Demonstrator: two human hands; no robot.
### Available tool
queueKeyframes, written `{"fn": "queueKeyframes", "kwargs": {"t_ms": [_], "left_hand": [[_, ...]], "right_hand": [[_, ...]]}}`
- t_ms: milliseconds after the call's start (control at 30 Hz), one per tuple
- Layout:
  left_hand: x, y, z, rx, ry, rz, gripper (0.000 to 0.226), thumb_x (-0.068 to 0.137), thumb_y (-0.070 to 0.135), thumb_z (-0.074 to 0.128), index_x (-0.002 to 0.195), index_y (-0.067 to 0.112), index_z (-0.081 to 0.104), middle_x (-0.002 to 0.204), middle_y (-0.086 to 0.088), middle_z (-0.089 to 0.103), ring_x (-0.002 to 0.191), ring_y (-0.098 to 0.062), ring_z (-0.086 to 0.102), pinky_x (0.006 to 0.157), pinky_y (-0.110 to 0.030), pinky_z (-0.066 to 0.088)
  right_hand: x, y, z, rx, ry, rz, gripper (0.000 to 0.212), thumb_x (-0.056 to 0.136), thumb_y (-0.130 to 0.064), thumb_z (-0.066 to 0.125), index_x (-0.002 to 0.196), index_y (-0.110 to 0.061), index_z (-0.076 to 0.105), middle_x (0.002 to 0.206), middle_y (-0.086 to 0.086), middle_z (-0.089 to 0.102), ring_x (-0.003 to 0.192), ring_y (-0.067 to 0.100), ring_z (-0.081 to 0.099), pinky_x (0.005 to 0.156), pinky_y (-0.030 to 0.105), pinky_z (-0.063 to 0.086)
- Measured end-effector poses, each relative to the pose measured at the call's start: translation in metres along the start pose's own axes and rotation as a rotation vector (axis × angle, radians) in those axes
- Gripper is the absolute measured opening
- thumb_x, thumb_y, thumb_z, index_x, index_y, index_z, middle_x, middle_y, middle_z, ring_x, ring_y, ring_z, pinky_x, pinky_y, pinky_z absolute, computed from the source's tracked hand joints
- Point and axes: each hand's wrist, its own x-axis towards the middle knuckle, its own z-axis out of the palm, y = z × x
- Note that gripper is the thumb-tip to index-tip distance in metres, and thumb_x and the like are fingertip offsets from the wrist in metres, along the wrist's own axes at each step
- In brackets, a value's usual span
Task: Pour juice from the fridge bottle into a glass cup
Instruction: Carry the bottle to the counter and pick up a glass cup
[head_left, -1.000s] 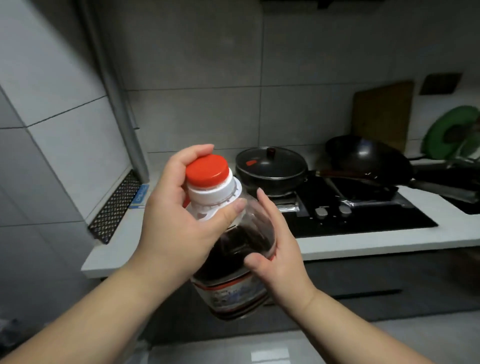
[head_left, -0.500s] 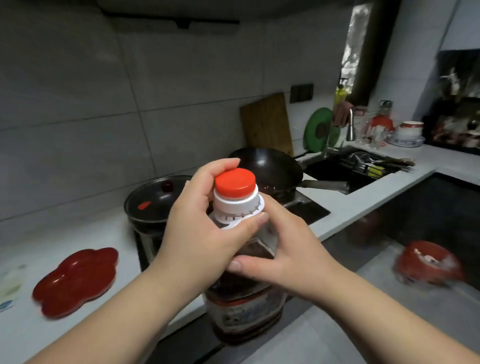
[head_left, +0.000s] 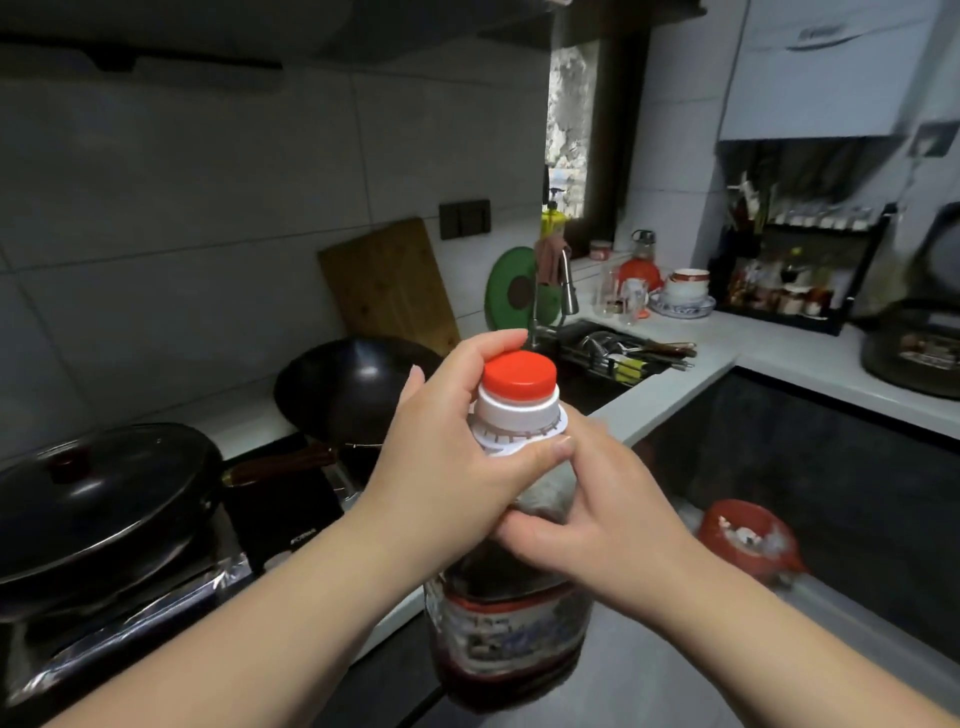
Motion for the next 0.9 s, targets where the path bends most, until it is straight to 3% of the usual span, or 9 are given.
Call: {"fn": "queueKeyframes", "kwargs": {"t_ms": [200,400,467,567,633,767,900], "left_hand": [[0.075,-0.002,0.108,0.063,0.022,-0.026,0.071,0.063,0.066,0.064,0.127,0.056,0.035,0.122,0.036,0.049,0.115,0.009,0.045,0.109,-0.057,0.03],[0.154,-0.027,0.178,0.149,-0.032,-0.075,0.065,0.073,0.058,0.071,0.128,0.043,0.038,0.109,0.033,0.048,0.101,0.026,0.033,0.11,-0.057,0.026],[0.178,-0.043,0.194,0.207,-0.055,-0.07,0.064,0.074,0.056,0.07,0.128,0.038,0.039,0.115,0.025,0.051,0.106,0.019,0.036,0.115,-0.055,0.016],[0.212,-0.076,0.218,0.313,-0.055,-0.026,0.065,0.076,0.057,0.069,0.13,0.036,0.039,0.132,0.015,0.053,0.137,-0.006,0.033,0.117,-0.039,-0.011],[0.233,-0.101,0.232,0.365,-0.044,0.008,0.066,0.076,0.056,0.069,0.131,0.036,0.04,0.137,0.013,0.051,0.143,-0.009,0.023,0.114,-0.034,-0.015],[0.275,-0.153,0.247,0.464,-0.039,0.004,0.068,0.074,0.055,0.072,0.131,0.03,0.044,0.136,0.01,0.053,0.145,-0.013,0.022,0.114,-0.038,-0.016],[0.305,-0.2,0.252,0.538,-0.03,-0.065,0.069,0.072,0.052,0.075,0.129,0.027,0.046,0.135,0.008,0.054,0.145,-0.016,0.023,0.114,-0.041,-0.014]], "right_hand": [[0.029,0.091,-0.094,-0.104,0.002,0.011,0.052,0.065,-0.042,0.064,0.116,-0.043,0.054,0.11,-0.027,0.06,0.105,-0.003,0.054,0.106,0.062,0.033],[0.081,0.171,-0.155,-0.208,-0.039,0.044,0.051,0.062,-0.058,0.06,0.111,-0.056,0.047,0.108,-0.037,0.057,0.106,-0.013,0.048,0.117,0.055,0.015],[0.099,0.2,-0.164,-0.223,-0.065,0.049,0.051,0.062,-0.062,0.058,0.11,-0.063,0.041,0.107,-0.045,0.051,0.102,-0.023,0.041,0.117,0.051,0.01],[0.128,0.246,-0.167,-0.22,-0.087,0.063,0.053,0.061,-0.065,0.055,0.11,-0.068,0.035,0.109,-0.053,0.042,0.103,-0.029,0.035,0.117,0.05,0.005],[0.148,0.276,-0.161,-0.188,-0.063,0.064,0.057,0.063,-0.063,0.057,0.117,-0.064,0.038,0.114,-0.047,0.046,0.109,-0.023,0.039,0.118,0.055,0.006],[0.197,0.332,-0.142,-0.117,-0.048,0.092,0.074,0.066,-0.058,0.061,0.136,-0.044,0.04,0.13,-0.03,0.05,0.13,0.0,0.041,0.116,0.06,0.01],[0.241,0.377,-0.117,0.001,-0.073,0.139,0.08,0.063,-0.054,0.063,0.139,-0.044,0.039,0.139,-0.023,0.047,0.14,0.013,0.034,0.116,0.06,0.008]]}}
